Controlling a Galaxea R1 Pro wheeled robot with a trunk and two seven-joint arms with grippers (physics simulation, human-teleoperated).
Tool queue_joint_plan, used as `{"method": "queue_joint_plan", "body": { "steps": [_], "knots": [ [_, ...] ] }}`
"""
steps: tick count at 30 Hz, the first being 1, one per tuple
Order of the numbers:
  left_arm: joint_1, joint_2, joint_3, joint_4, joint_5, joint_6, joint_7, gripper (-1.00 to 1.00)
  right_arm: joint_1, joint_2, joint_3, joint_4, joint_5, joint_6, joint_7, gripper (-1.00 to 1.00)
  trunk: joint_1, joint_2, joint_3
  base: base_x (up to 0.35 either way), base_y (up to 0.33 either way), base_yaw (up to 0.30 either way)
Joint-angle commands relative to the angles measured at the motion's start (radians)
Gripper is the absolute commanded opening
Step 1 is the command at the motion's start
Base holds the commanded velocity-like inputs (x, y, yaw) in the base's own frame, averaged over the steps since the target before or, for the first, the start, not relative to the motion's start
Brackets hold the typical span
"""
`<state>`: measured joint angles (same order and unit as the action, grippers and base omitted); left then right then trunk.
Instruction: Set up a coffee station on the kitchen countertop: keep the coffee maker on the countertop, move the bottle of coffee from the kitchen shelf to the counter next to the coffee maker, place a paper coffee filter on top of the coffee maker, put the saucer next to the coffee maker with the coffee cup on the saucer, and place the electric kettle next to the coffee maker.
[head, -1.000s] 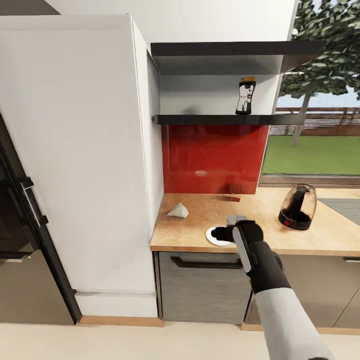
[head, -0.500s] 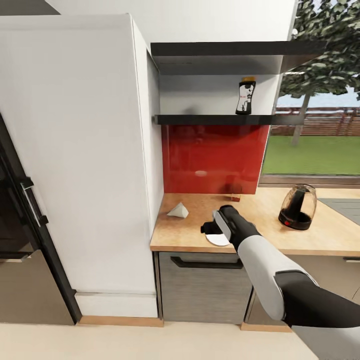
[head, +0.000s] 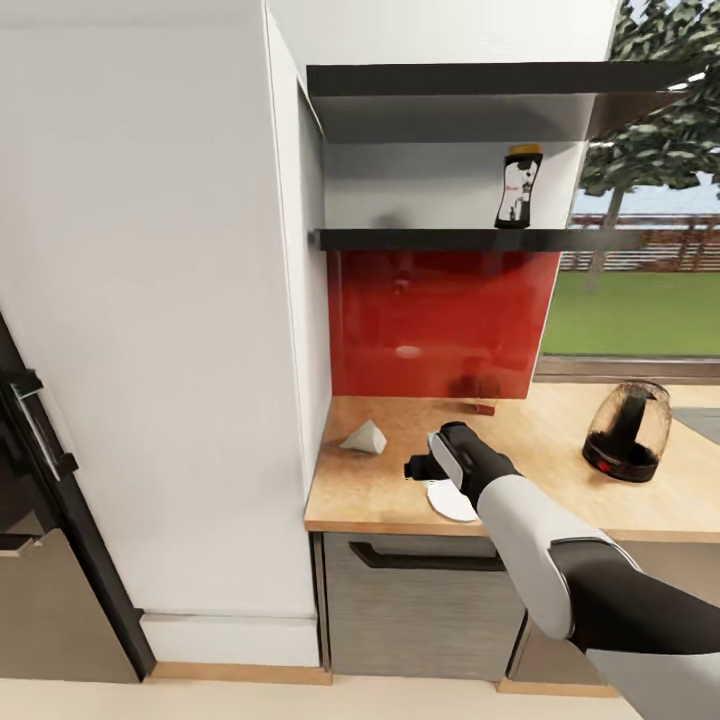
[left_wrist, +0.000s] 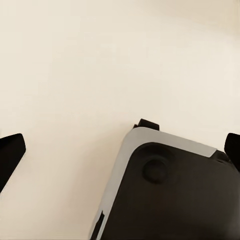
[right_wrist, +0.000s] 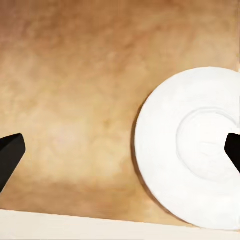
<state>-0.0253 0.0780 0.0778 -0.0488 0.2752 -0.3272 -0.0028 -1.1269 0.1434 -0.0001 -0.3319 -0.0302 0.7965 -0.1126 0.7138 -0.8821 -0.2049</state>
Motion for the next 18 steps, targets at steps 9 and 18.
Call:
{"method": "queue_joint_plan", "body": {
  "steps": [9,18],
  "knots": [
    [-0.001,-0.003,0.007,0.003,-0.050,-0.004,0.000,1.00,-0.001,-0.048,-0.007,0.091,-0.012,-0.064,-0.005,1.00,0.001,-0.001,-0.001,0.062,0.006,0.000],
    [-0.001,-0.003,0.008,0.006,-0.062,-0.004,0.001,1.00,-0.001,-0.060,-0.013,0.135,-0.020,-0.096,-0.007,1.00,0.001,-0.001,-0.001,0.084,0.000,0.000]
  ]
}}
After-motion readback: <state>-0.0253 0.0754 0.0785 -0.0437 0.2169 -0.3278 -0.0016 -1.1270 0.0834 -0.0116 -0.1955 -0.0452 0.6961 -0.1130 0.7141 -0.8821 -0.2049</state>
